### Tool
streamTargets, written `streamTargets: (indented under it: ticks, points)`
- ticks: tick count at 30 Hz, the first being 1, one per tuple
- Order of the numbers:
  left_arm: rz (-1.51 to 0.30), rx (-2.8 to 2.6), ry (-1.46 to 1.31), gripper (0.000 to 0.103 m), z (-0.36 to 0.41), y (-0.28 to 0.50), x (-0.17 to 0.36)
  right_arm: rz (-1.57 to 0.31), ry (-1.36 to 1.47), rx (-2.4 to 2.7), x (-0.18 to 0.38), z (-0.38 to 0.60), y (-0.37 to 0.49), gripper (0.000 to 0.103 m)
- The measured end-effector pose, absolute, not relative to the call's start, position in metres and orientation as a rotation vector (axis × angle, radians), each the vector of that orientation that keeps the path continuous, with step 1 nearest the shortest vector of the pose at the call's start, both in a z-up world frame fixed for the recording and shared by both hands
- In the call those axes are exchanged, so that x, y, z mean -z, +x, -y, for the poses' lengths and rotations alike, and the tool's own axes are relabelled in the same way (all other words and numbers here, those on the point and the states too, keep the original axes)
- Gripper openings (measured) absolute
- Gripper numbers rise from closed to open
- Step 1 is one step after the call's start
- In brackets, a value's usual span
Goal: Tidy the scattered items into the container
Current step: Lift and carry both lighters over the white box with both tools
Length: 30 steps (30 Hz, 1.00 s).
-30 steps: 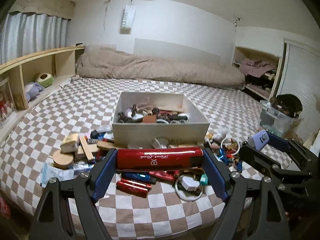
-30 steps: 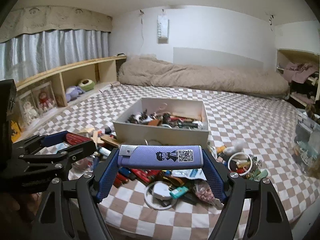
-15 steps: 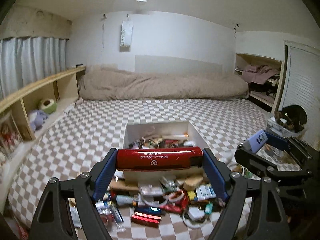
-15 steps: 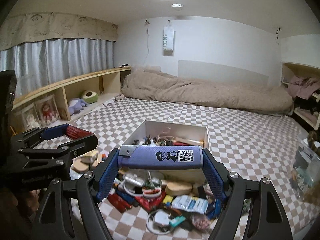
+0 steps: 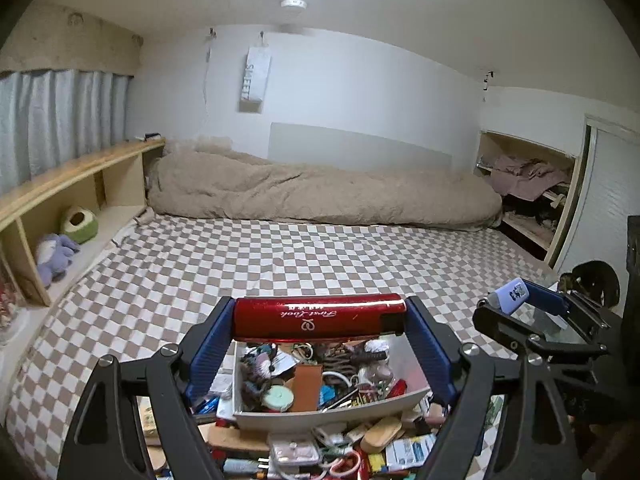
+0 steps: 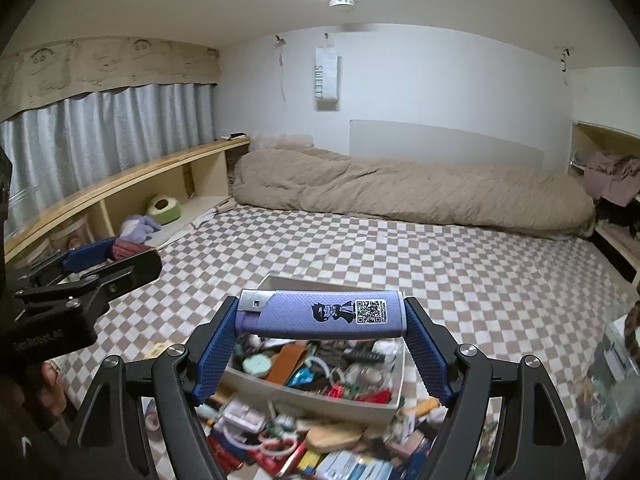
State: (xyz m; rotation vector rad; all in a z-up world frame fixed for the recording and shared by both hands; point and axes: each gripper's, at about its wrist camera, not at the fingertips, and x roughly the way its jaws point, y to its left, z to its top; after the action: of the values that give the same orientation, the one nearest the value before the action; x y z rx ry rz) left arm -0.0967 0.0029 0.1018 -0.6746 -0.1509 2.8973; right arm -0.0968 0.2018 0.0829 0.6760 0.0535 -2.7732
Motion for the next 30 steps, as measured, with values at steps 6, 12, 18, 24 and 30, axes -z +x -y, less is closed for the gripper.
streamTargets:
  ticks: [6, 12, 18, 24, 30]
  points:
    - [0.155, -2.897, -0.722, 0.083, -0.002, -0.145, -0.089, -0.017, 0.704, 2.770, -0.078, -0.205, -0.135, 0.080]
    - [0.150, -2.888, -0.799, 0.083, 0.001, -0.191, -0.068, 0.000, 0.767, 2.761, -0.062, -0.200, -0.175, 0.080]
    - [0.179, -2.855, -0.920, 0.083, 0.007, -0.236, -0.047, -0.025, 0.843, 2.752, -0.042, -0.198, -0.214, 0.080]
    - [0.195, -2.821, -1.042, 0.083, 0.008, -0.280, -0.030, 0.004, 0.957, 2.707, -0.023, -0.198, -0.254, 0.080]
    - [0.204, -2.820, -1.090, 0.083, 0.011, -0.303, -0.019, -0.033, 1.033, 2.663, -0.004, -0.189, -0.286, 0.080]
